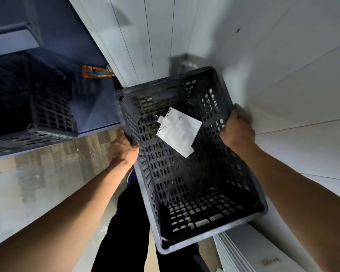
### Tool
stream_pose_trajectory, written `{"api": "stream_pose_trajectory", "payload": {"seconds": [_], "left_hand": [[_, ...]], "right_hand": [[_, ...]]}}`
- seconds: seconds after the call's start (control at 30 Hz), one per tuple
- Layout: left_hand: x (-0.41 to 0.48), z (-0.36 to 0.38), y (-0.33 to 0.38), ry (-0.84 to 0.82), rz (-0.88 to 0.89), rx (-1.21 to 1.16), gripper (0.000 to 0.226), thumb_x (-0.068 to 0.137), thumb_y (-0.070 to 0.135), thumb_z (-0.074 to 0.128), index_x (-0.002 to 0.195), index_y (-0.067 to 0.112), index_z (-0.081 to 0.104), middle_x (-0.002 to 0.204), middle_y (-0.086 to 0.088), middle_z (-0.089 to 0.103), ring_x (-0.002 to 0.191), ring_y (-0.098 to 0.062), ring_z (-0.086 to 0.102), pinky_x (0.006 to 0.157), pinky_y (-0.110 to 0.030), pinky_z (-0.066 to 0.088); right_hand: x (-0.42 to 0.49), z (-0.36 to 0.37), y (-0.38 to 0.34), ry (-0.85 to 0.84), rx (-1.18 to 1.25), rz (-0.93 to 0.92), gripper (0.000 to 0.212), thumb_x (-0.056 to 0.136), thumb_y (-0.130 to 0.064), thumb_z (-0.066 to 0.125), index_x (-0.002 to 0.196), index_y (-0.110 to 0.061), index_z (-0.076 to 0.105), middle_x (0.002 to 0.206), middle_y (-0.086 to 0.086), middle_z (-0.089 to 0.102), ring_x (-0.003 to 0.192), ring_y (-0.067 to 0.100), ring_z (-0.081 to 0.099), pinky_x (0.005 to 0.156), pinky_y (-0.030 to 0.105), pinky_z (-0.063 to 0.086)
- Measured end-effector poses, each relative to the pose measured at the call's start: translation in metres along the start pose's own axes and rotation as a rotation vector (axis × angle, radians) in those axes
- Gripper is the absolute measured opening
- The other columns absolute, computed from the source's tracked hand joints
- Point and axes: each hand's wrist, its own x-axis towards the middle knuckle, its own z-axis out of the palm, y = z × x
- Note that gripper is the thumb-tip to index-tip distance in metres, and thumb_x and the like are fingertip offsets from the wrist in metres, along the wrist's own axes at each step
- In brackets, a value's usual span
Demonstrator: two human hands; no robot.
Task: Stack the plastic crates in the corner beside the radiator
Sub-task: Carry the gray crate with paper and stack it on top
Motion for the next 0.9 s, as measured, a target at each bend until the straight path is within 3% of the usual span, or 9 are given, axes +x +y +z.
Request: {"api": "stream_pose_trajectory", "payload": {"seconds": [0.07, 0.17, 0.33, 0.47, 0.57, 0.63, 0.77, 0.83, 0.9], "left_hand": [[0.007, 0.001, 0.000, 0.047, 0.011, -0.012, 0.039, 0.095, 0.020, 0.056, 0.126, -0.003, 0.047, 0.105, -0.024, 0.058, 0.080, -0.031, 0.047, 0.077, 0.010, 0.024], [0.004, -0.001, 0.002, 0.027, 0.032, -0.005, 0.028, 0.099, 0.017, 0.053, 0.120, -0.001, 0.048, 0.094, -0.012, 0.059, 0.062, -0.016, 0.054, 0.038, -0.015, 0.042], [0.003, -0.011, 0.002, -0.025, 0.048, 0.002, 0.024, 0.099, 0.017, 0.053, 0.117, 0.003, 0.047, 0.093, -0.008, 0.062, 0.061, -0.012, 0.055, 0.043, -0.019, 0.038], [0.011, -0.021, 0.003, -0.164, 0.054, 0.010, 0.024, 0.099, 0.023, 0.050, 0.118, 0.009, 0.042, 0.083, -0.008, 0.062, 0.064, -0.023, 0.063, 0.047, -0.031, 0.051], [0.003, -0.029, 0.004, -0.231, 0.070, 0.039, 0.025, 0.100, 0.026, 0.050, 0.118, 0.012, 0.039, 0.083, -0.007, 0.063, 0.064, -0.021, 0.064, 0.052, -0.036, 0.057], [-0.007, -0.030, 0.005, -0.227, 0.108, 0.136, 0.026, 0.100, 0.026, 0.052, 0.118, 0.010, 0.042, 0.088, -0.010, 0.064, 0.064, -0.018, 0.058, 0.051, -0.030, 0.049], [-0.014, -0.024, 0.000, -0.035, 0.290, 0.341, 0.071, 0.089, 0.024, 0.066, 0.144, -0.005, 0.031, 0.129, -0.032, 0.051, 0.111, -0.045, 0.055, 0.090, -0.050, 0.049], [-0.010, -0.021, -0.006, 0.076, 0.432, 0.465, 0.091, 0.077, 0.029, 0.076, 0.145, -0.009, 0.029, 0.137, -0.035, 0.042, 0.124, -0.049, 0.046, 0.096, -0.054, 0.048], [-0.014, -0.019, -0.011, 0.016, 0.515, 0.628, 0.096, 0.079, 0.043, 0.068, 0.150, -0.002, 0.023, 0.151, -0.036, 0.022, 0.140, -0.049, 0.024, 0.111, -0.054, 0.035]], "right_hand": [[0.008, 0.005, 0.001, 0.036, -0.017, 0.009, 0.077, 0.089, -0.024, 0.067, 0.148, -0.010, 0.020, 0.115, 0.020, 0.064, 0.103, 0.039, 0.064, 0.071, 0.039, 0.045], [0.008, 0.007, 0.004, 0.094, -0.073, -0.006, 0.088, 0.090, -0.020, 0.066, 0.155, -0.015, 0.008, 0.106, 0.020, 0.067, 0.097, 0.040, 0.064, 0.070, 0.039, 0.048], [-0.001, 0.006, 0.006, 0.143, -0.051, 0.003, 0.075, 0.091, -0.019, 0.061, 0.153, -0.019, 0.018, 0.104, 0.017, 0.066, 0.096, 0.040, 0.062, 0.067, 0.037, 0.043], [-0.005, 0.009, 0.002, 0.110, -0.038, 0.009, 0.077, 0.090, -0.022, 0.063, 0.152, -0.015, 0.018, 0.111, 0.019, 0.064, 0.097, 0.038, 0.063, 0.068, 0.039, 0.045], [-0.024, 0.012, -0.010, 0.085, -0.071, 0.014, 0.100, 0.083, -0.027, 0.070, 0.153, -0.004, 0.003, 0.141, 0.023, 0.041, 0.125, 0.037, 0.046, 0.086, 0.045, 0.050], [-0.039, 0.019, -0.016, 0.114, -0.145, -0.009, 0.104, 0.081, -0.031, 0.070, 0.153, -0.001, 0.001, 0.151, 0.025, 0.026, 0.134, 0.038, 0.033, 0.104, 0.044, 0.041], [-0.065, 0.036, -0.026, 0.118, -0.193, -0.030, 0.088, 0.085, -0.026, 0.061, 0.154, -0.004, 0.010, 0.158, 0.027, 0.005, 0.144, 0.041, 0.015, 0.119, 0.045, 0.023], [-0.077, 0.045, -0.032, 0.106, -0.135, -0.025, 0.080, 0.086, -0.021, 0.059, 0.152, -0.007, 0.018, 0.159, 0.023, 0.007, 0.143, 0.040, 0.017, 0.118, 0.044, 0.025], [-0.089, 0.055, -0.042, 0.069, -0.064, 0.004, 0.070, 0.088, -0.019, 0.056, 0.149, -0.010, 0.024, 0.157, 0.020, 0.017, 0.138, 0.037, 0.025, 0.114, 0.042, 0.029]]}}
